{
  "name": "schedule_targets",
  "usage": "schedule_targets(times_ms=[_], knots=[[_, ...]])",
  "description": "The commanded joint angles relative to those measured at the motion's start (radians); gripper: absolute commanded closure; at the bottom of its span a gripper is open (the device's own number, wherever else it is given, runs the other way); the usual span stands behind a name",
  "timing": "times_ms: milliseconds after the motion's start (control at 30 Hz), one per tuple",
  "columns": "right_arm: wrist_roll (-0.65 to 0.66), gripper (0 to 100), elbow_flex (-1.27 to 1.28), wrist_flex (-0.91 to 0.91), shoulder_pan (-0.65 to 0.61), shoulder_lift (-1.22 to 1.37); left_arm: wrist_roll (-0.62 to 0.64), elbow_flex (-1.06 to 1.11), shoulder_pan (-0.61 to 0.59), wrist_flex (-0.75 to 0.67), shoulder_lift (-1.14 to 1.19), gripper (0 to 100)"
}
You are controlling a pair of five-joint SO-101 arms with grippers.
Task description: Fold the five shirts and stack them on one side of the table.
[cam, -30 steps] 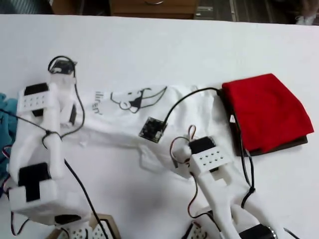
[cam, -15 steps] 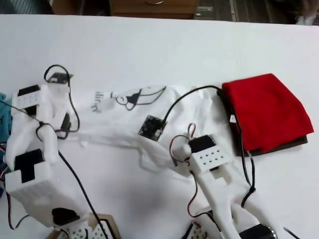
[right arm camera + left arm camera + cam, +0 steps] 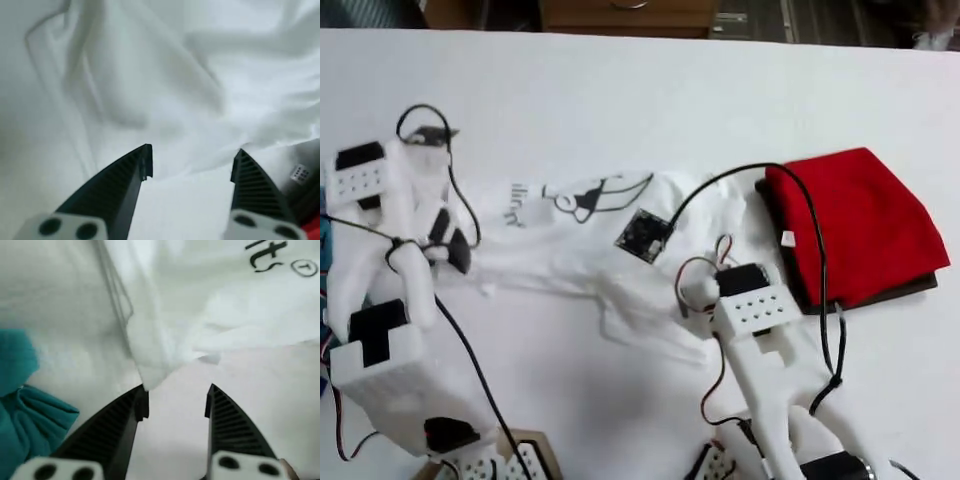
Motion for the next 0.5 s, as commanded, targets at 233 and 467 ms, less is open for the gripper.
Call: schedule_targets(times_ms=[233,467], knots=[[-0.006,73.7,-0.011,-0.045,-0.251,0.044,0.098,-0.283,0.153,0.005,0.078,79],[-0.006,73.8,-0.014,-0.111,-0.240,0.272,0.114,-0.285,0.227,-0.110,0.296,79]])
